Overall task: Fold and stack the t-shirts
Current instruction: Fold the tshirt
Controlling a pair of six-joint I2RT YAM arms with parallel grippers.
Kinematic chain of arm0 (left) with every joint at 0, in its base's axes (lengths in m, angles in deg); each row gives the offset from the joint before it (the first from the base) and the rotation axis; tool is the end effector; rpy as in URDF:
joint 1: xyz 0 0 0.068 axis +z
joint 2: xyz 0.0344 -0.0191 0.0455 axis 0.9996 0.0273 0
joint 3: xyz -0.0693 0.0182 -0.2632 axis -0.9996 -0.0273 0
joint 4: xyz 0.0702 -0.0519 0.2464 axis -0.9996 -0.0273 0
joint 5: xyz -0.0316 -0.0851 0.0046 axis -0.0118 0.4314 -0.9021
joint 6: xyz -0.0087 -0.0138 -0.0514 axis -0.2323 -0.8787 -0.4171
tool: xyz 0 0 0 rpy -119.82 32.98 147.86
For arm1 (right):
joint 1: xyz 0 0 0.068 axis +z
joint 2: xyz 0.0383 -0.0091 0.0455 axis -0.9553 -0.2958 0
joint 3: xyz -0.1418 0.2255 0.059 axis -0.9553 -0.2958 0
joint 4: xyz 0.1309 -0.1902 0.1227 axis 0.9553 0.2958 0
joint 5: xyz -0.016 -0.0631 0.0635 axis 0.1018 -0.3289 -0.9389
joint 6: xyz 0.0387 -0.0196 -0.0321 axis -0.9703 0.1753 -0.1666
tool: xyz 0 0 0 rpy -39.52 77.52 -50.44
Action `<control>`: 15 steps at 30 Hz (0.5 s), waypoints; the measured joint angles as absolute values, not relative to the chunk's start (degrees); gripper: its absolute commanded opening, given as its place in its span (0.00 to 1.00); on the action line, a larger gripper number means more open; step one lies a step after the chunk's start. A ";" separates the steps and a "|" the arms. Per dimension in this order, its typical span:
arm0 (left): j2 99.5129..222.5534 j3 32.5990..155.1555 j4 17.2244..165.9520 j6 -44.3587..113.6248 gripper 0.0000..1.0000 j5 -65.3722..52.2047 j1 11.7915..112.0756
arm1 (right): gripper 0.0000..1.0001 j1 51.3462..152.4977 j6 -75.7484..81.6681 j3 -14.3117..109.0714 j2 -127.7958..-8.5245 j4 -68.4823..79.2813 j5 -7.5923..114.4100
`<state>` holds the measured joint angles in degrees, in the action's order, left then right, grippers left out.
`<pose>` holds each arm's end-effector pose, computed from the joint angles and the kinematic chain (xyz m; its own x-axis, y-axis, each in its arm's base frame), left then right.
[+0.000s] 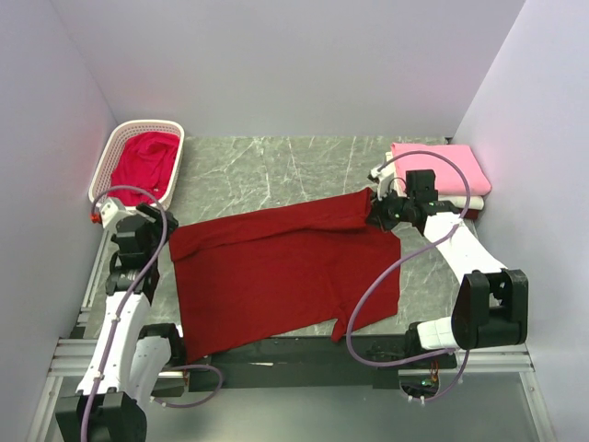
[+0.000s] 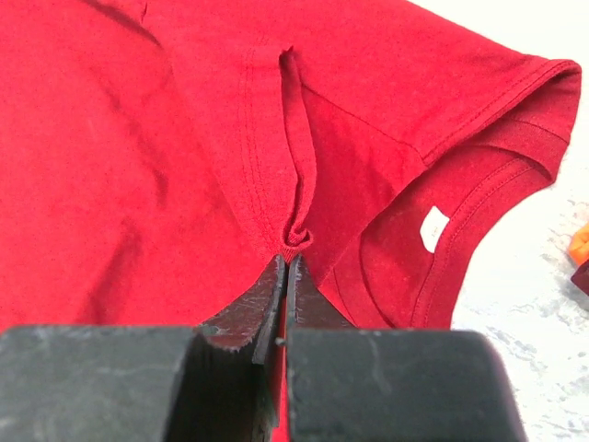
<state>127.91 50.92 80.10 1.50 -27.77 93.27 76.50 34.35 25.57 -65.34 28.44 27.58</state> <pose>0.1760 0.0229 0.2526 -0.0678 -0.6940 -0.7168 -0.4725 0.6551 -0.5895 0.2816 0.0379 0.2481 -0.4998 -0.3800 -0.7784 -0.6922 0.7154 0.0952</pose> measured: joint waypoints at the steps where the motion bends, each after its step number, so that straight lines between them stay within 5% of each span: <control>1: 128.15 51.79 79.62 1.96 0.75 -27.49 93.27 | 0.00 76.50 35.01 25.57 -65.34 28.81 27.58; 3: 128.43 53.83 78.50 3.01 0.74 -26.42 93.27 | 0.04 76.50 36.63 25.57 -65.34 29.95 27.58; 5: 128.78 56.30 77.67 4.54 0.74 -25.00 93.27 | 0.22 76.50 39.42 25.46 -65.38 31.90 27.60; 11: 132.02 65.85 77.15 11.58 0.76 -14.38 93.27 | 0.52 76.41 50.33 24.34 -66.85 42.28 29.15; 15: 132.61 67.95 77.04 16.94 0.77 -6.00 93.27 | 0.61 76.15 53.48 25.68 -67.81 47.70 29.78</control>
